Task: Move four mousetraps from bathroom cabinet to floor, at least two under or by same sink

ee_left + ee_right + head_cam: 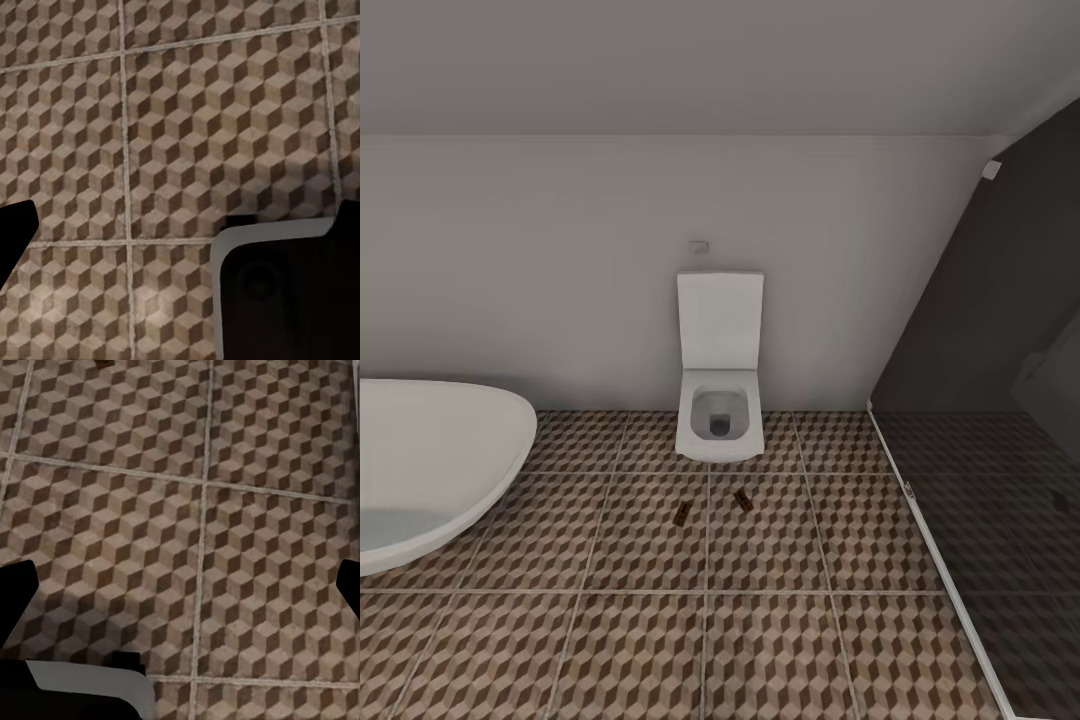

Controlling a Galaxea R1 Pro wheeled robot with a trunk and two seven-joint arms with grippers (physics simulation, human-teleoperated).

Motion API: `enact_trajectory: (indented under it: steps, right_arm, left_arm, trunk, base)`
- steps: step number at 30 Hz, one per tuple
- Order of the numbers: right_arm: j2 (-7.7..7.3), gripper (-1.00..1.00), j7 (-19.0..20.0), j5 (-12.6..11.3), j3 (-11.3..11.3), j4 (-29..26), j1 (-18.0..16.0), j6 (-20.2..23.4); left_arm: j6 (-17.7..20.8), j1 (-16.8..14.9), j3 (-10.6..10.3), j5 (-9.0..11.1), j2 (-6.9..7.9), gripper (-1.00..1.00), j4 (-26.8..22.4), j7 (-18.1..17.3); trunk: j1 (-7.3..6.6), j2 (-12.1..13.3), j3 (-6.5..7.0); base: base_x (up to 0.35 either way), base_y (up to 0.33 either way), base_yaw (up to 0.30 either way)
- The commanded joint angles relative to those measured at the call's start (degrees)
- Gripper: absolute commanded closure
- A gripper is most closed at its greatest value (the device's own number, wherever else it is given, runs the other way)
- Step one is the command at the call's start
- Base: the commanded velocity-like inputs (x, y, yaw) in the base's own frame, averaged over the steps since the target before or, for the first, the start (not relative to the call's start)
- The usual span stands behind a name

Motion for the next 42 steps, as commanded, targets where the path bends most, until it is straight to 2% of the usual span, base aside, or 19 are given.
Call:
enact_trajectory:
  steps: [1,14,42]
  right_arm:
    - [-0.04,-1.0,-0.3,-0.4,0.5,-0.3,0.0,-0.1]
    - [0.0,-1.0,-0.2,-0.7,0.5,-3.6,0.0,-0.3]
    - [0.15,-1.0,-0.3,-0.7,0.7,-3.8,0.0,-0.8]
  left_arm:
    - [-0.2,0.0,-0.5,0.0,-0.15,-1.0,0.1,0.8]
    - [-0.2,0.1,-0.7,-0.4,-0.57,-1.0,0.0,2.6]
    - [-0.3,0.1,-0.5,-0.1,-0.3,-1.0,-0.2,2.7]
  trunk:
    - [0.03,-0.1,-0.09]
    - [0.03,-0.1,-0.09]
    - [0.03,-0.1,-0.09]
  base:
    - [0.0,0.0,0.0]
    - [0.0,0.0,0.0]
    - [0.0,0.0,0.0]
